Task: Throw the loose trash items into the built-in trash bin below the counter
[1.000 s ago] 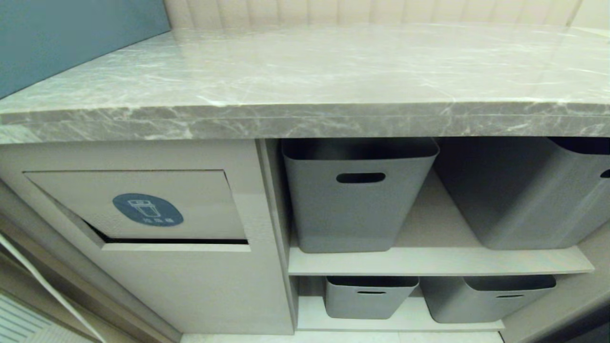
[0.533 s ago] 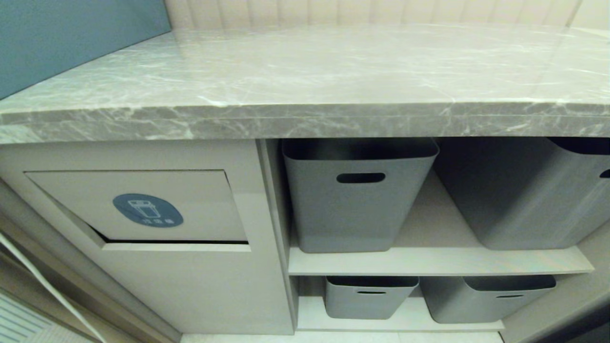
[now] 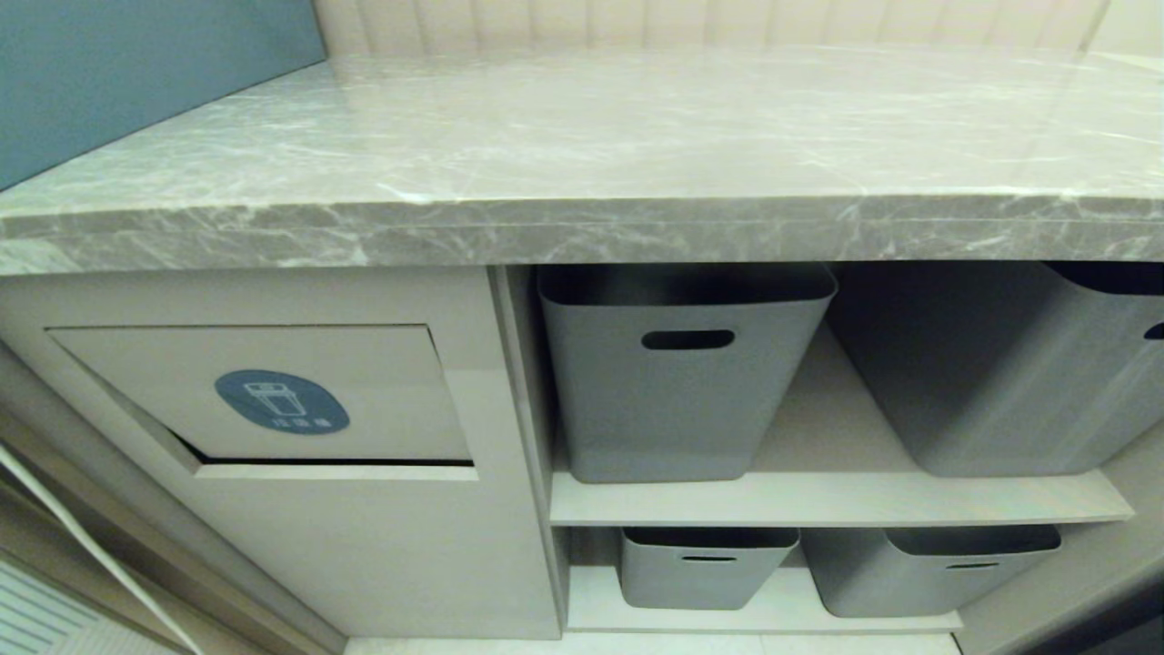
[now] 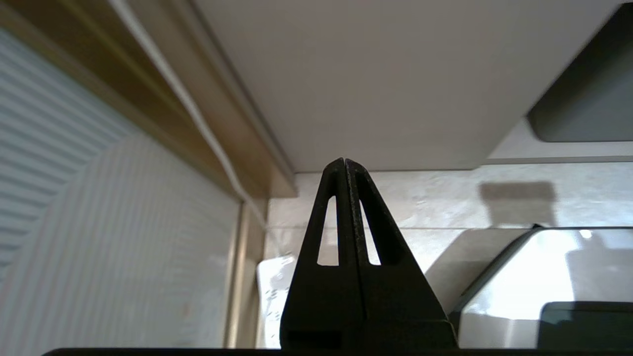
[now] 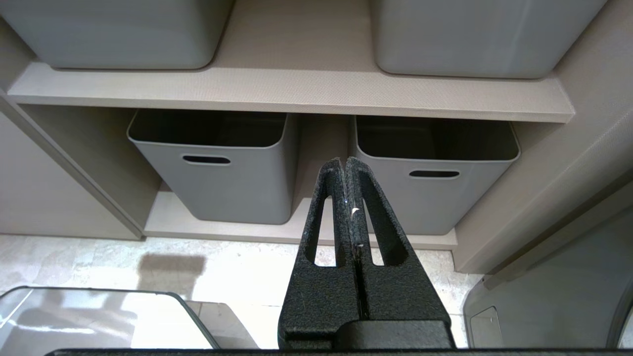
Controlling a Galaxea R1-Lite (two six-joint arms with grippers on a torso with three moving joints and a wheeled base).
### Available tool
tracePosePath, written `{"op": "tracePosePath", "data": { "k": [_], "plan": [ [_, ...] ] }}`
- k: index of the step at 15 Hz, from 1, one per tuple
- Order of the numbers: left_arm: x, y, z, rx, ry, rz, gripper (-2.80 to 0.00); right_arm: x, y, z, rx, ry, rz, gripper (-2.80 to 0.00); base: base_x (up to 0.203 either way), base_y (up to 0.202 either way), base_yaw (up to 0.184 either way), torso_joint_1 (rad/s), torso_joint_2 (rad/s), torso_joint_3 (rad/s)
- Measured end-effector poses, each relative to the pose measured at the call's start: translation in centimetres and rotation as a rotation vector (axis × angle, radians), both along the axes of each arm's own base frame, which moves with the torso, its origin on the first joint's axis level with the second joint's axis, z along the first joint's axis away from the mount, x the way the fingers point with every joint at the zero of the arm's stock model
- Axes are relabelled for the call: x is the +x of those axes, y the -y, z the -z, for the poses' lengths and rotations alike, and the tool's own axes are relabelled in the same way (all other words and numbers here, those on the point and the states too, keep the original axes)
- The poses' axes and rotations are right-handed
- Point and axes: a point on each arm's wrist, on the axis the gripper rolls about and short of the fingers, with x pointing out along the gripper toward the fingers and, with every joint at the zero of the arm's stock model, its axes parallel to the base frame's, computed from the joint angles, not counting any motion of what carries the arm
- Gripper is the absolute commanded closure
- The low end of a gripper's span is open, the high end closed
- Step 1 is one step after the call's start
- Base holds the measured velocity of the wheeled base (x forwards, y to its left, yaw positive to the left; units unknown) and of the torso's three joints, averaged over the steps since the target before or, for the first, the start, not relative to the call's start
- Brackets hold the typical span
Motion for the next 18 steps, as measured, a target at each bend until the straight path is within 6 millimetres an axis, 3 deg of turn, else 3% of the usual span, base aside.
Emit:
{"op": "tracePosePath", "data": {
  "k": [3,18],
  "plan": [
    [-0.23,0.02,0.17,-0.007,0.021,0.076,0.0,0.0,0.0,0.01,-0.01,-0.001,-0.002,0.0,0.0,0.0,0.0,0.0,0.0,0.0],
    [-0.29,-0.01,0.31,-0.053,0.022,0.056,0.0,0.0,0.0,0.0,-0.015,0.0,-0.005,0.0,0.0,0.0,0.0,0.0,0.0,0.0]
  ]
}}
